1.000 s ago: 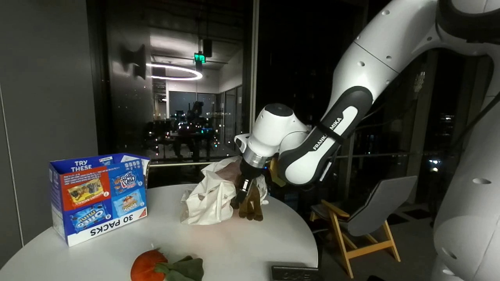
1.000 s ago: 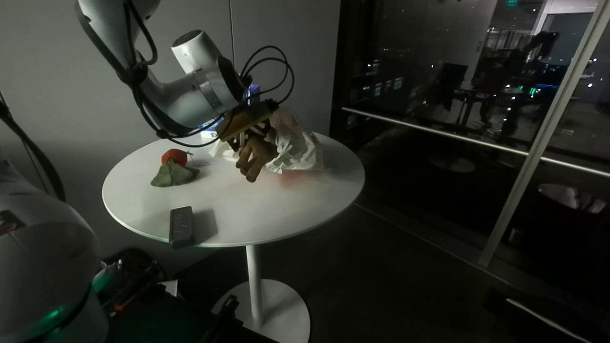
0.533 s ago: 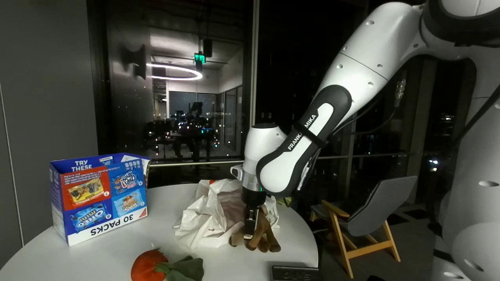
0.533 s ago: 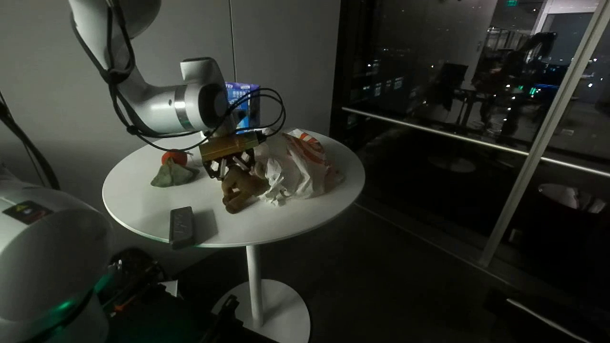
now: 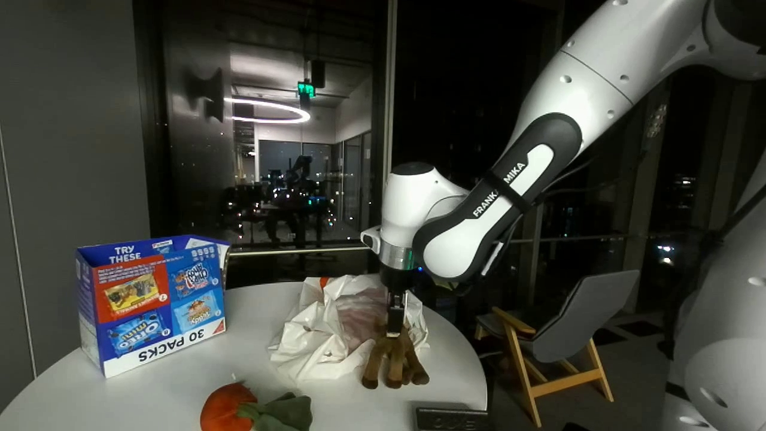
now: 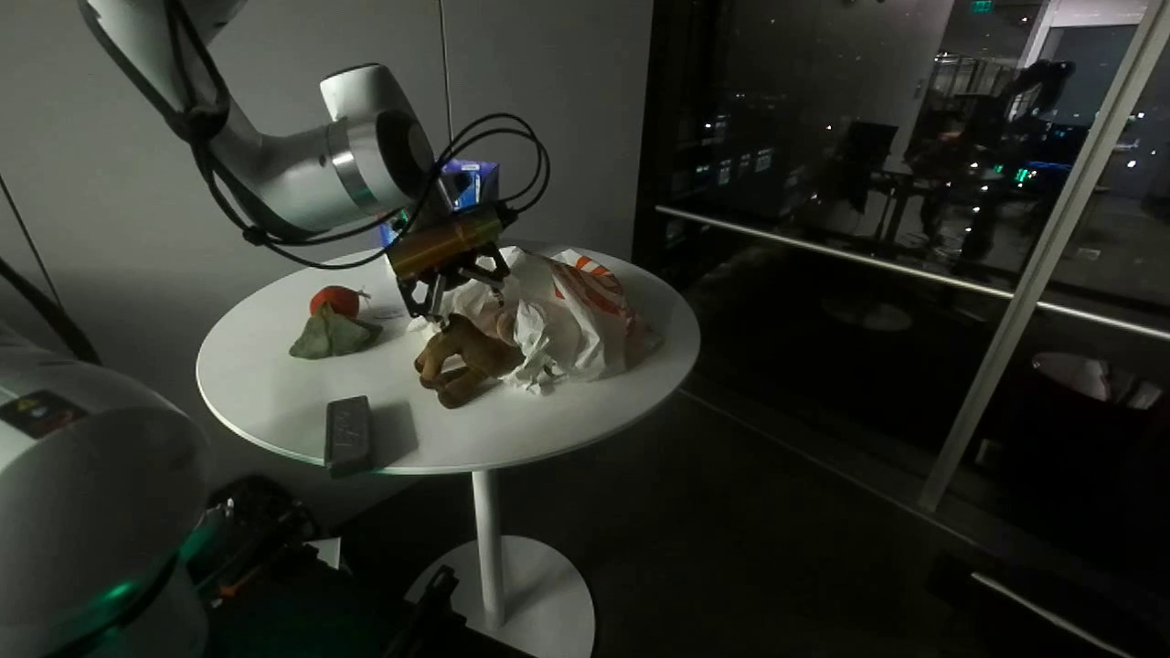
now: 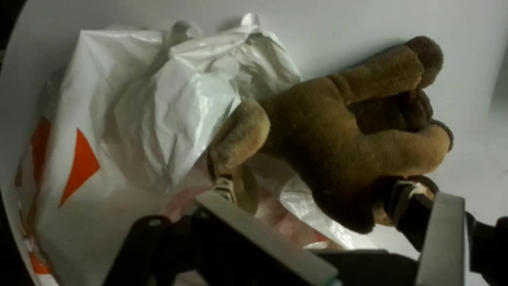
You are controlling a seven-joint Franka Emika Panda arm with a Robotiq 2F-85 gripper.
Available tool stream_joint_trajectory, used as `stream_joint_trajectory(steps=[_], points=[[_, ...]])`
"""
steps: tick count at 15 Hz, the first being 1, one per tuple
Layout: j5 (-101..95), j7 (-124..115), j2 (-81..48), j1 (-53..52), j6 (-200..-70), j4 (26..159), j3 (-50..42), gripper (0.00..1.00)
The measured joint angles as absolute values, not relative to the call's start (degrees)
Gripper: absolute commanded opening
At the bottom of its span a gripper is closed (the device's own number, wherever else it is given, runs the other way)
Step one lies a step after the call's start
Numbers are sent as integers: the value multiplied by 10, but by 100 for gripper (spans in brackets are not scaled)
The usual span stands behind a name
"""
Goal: Empty the plastic
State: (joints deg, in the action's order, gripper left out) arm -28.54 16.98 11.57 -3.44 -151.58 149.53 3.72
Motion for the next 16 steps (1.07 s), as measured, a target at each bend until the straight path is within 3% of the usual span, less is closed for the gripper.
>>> stream_joint_trajectory(steps=[3, 16], points=[[-281, 168, 123, -36, -1453, 1493, 41, 100], [-148, 330, 83, -58, -1434, 1469, 27, 100]])
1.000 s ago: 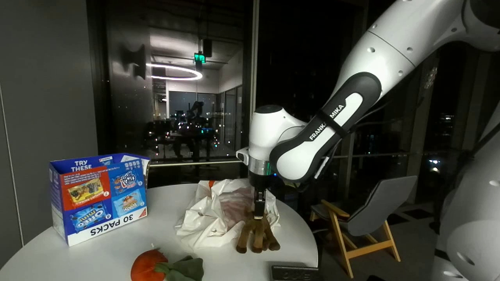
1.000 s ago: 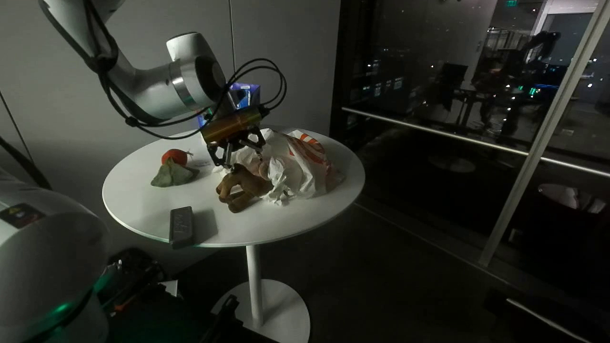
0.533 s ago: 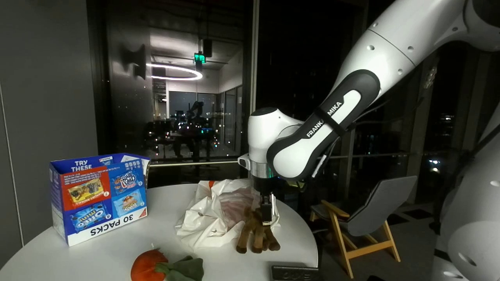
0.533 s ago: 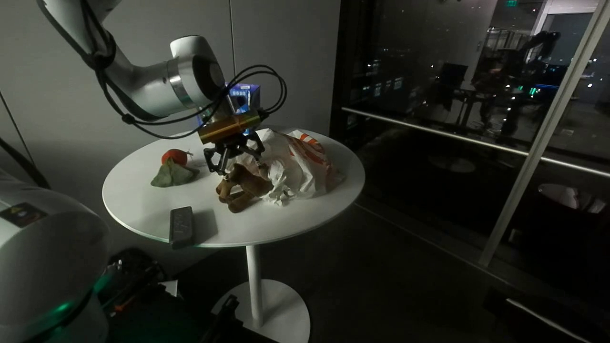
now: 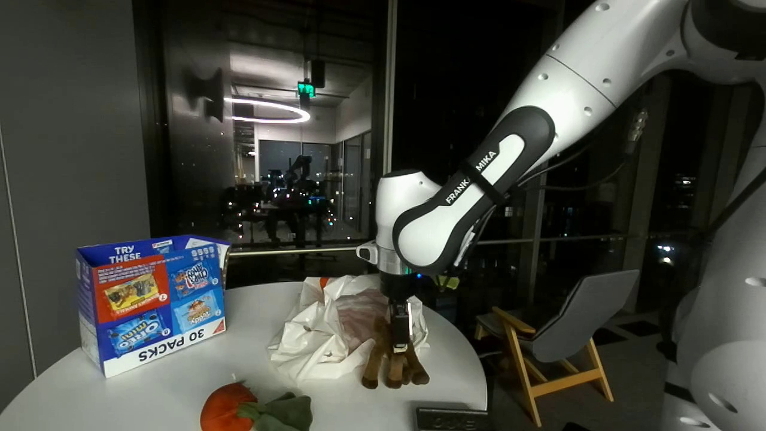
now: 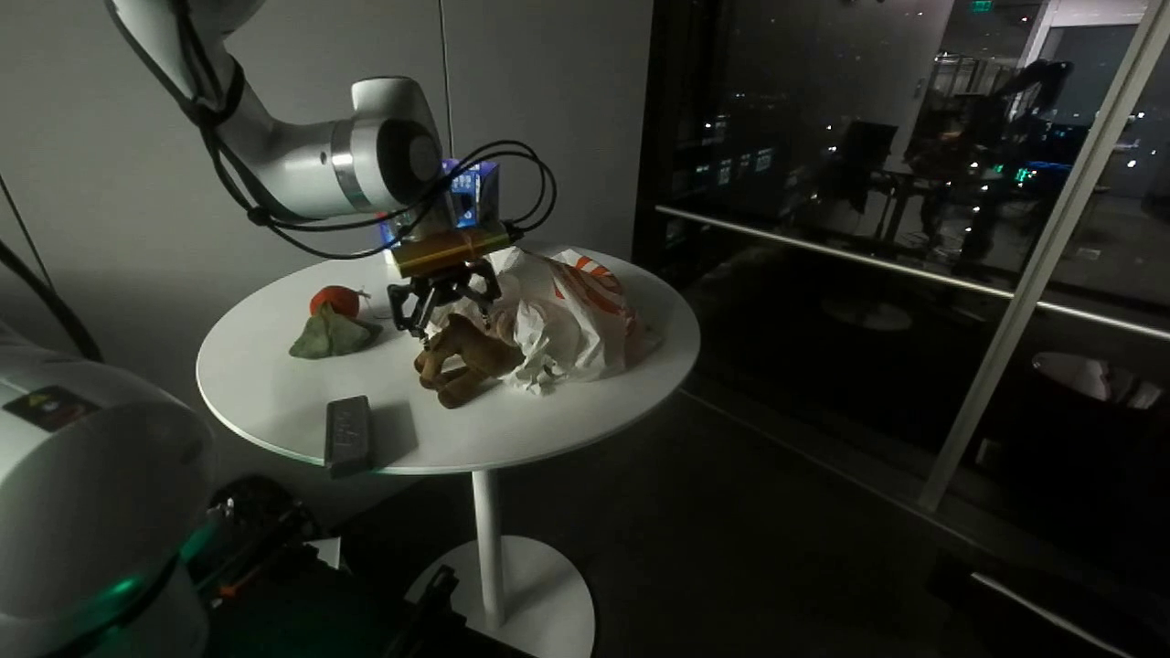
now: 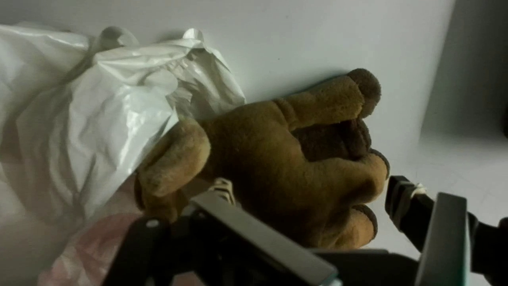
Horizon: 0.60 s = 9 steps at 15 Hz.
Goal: Empty the plastic
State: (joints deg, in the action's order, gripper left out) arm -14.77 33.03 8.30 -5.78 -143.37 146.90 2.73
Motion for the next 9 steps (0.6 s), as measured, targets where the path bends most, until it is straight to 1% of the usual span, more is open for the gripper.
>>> stream_joint_trajectory(steps=[1, 2, 3, 5, 6, 7, 9], points=[[-142, 339, 74, -58, -1435, 1463, 27, 75], [-140, 343, 65, -58, -1437, 1457, 27, 74], [-140, 347, 57, -58, -1440, 1451, 27, 68], [-140, 351, 43, -58, -1446, 1441, 27, 51], [-140, 352, 38, -58, -1448, 1437, 28, 45], [-140, 353, 35, -58, -1450, 1434, 28, 36], [-140, 355, 32, -58, -1453, 1430, 28, 23]])
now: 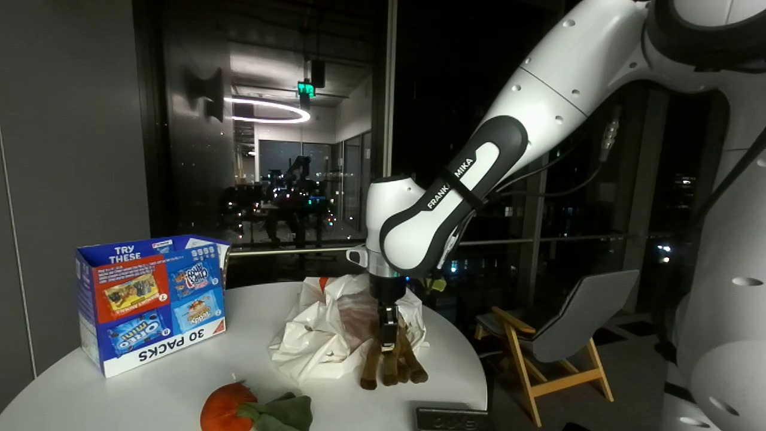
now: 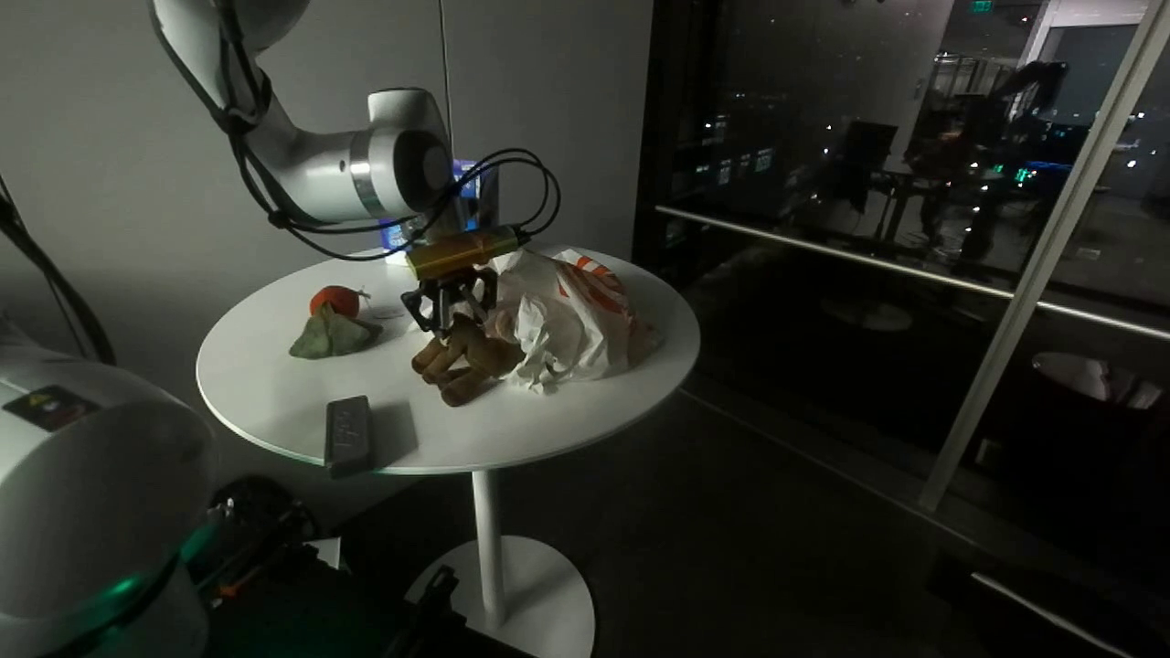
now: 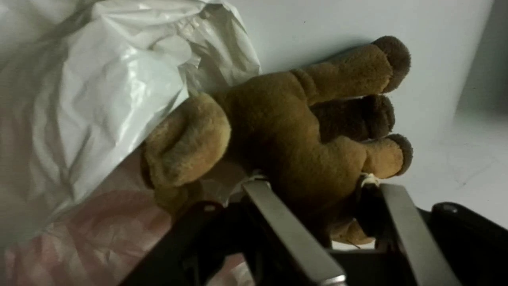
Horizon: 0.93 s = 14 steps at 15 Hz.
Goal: Empty the plastic
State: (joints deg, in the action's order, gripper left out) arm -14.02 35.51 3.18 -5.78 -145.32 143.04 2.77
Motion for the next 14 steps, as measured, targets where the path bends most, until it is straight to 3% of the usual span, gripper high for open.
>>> stream_joint_trajectory(steps=[3, 14], points=[[-140, 355, 31, -58, -1453, 1428, 28, 13], [-60, 470, 112, -71, -1445, 1461, 28, 16]])
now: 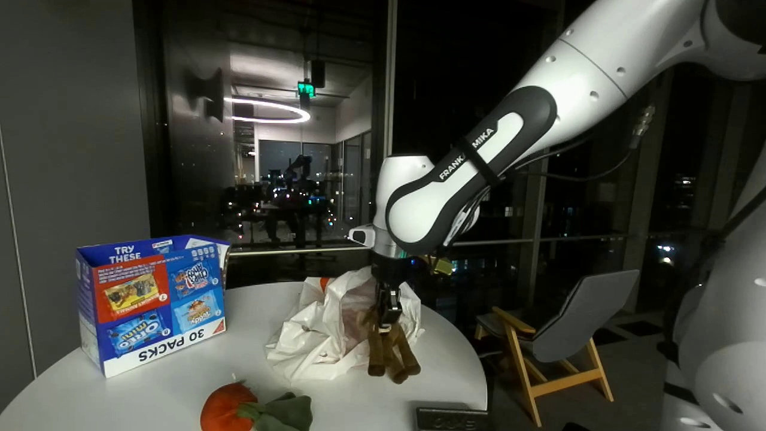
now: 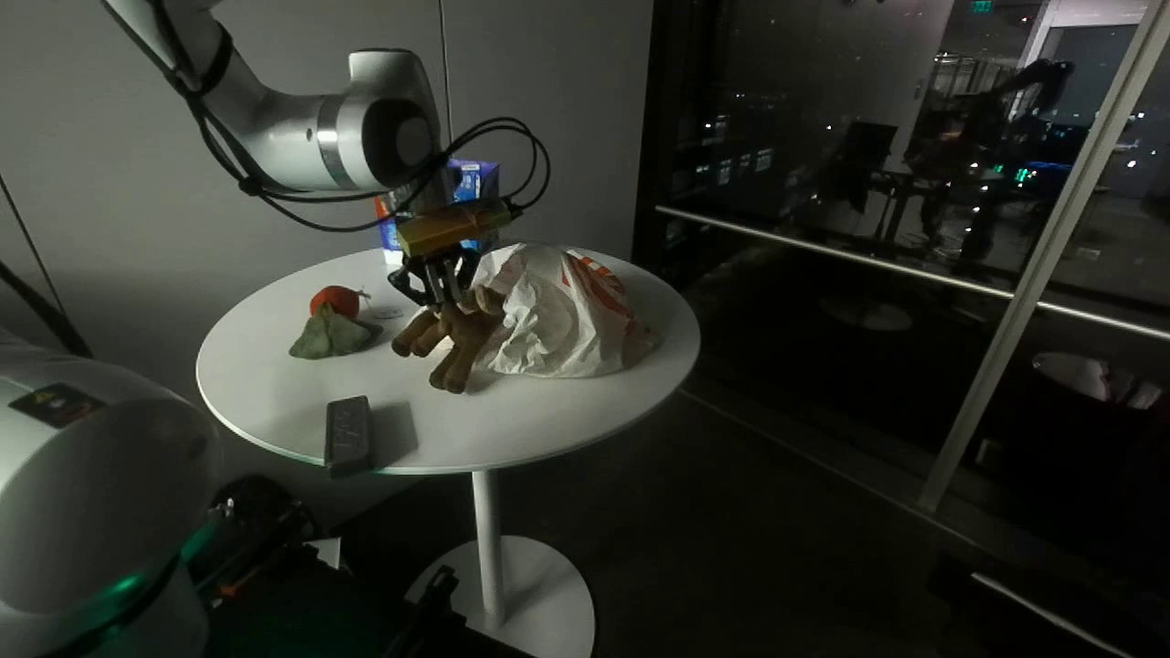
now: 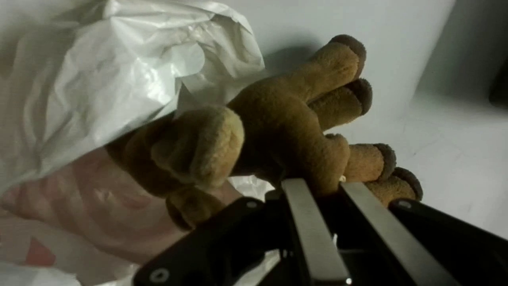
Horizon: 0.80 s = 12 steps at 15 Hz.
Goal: Empty the plastic
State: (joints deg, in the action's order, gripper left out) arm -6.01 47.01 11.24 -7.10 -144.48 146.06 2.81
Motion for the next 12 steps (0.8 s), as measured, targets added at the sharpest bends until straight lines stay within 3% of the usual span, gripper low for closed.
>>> stream_joint_trajectory(steps=[4, 12], points=[[48, 629, 184, -118, -1434, 1500, -5, 16], [169, 866, 261, -202, -1285, 1496, -49, 16]])
